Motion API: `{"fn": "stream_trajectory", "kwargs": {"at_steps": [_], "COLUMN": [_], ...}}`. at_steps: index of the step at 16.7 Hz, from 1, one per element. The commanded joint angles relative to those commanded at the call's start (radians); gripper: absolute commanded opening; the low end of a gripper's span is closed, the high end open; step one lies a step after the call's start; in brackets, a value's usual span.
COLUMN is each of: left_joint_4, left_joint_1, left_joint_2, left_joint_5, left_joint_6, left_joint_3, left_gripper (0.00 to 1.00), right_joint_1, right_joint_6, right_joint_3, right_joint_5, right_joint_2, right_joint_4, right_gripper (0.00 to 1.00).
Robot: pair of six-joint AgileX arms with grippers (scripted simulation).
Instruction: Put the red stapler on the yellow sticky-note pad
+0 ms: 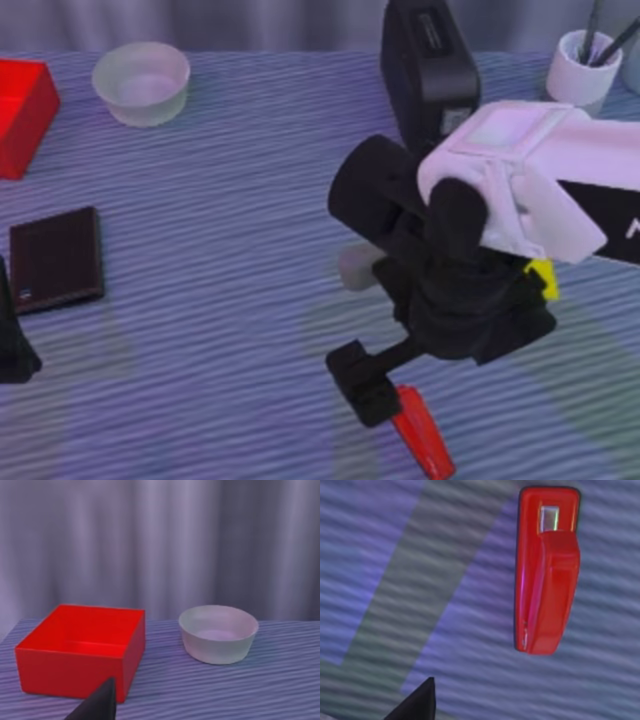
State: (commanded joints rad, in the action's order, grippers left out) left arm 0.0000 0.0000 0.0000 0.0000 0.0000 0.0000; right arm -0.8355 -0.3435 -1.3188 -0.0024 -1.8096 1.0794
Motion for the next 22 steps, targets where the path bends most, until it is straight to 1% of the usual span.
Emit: {"fn": "stream_trajectory", "kwargs": {"at_steps": [3, 5, 11, 13, 18, 22], "left_joint_4": [0.000, 0.000, 0.000, 0.000, 0.000, 0.000], "left_joint_1": [0.000, 0.000, 0.000, 0.000, 0.000, 0.000], "left_joint_2": [0.000, 0.000, 0.000, 0.000, 0.000, 0.000], "left_joint_5": [0.000, 0.000, 0.000, 0.000, 0.000, 0.000], "left_joint_6": [0.000, 0.000, 0.000, 0.000, 0.000, 0.000], "left_joint_3": [0.000, 0.000, 0.000, 0.000, 0.000, 0.000], "left_gripper": [1.00, 1.00, 1.00, 1.00, 1.00, 1.00], "right_joint_1": [0.004, 0.003, -0.001, -0.003, -0.003, -0.003], "right_joint_6": [0.001, 0.002, -0.003, -0.005, -0.006, -0.006], "right_joint_3": [0.005, 0.029, 0.173, 0.207, 0.216, 0.216], "right_joint_5": [0.000, 0.000, 0.001, 0.001, 0.001, 0.001], "right_joint_2": [0.001, -0.015, -0.126, -0.155, -0.163, -0.163], "right_joint_4": [-0.005, -0.041, -0.309, -0.365, -0.380, -0.380], "right_gripper": [1.00, 1.00, 1.00, 1.00, 1.00, 0.70]}}
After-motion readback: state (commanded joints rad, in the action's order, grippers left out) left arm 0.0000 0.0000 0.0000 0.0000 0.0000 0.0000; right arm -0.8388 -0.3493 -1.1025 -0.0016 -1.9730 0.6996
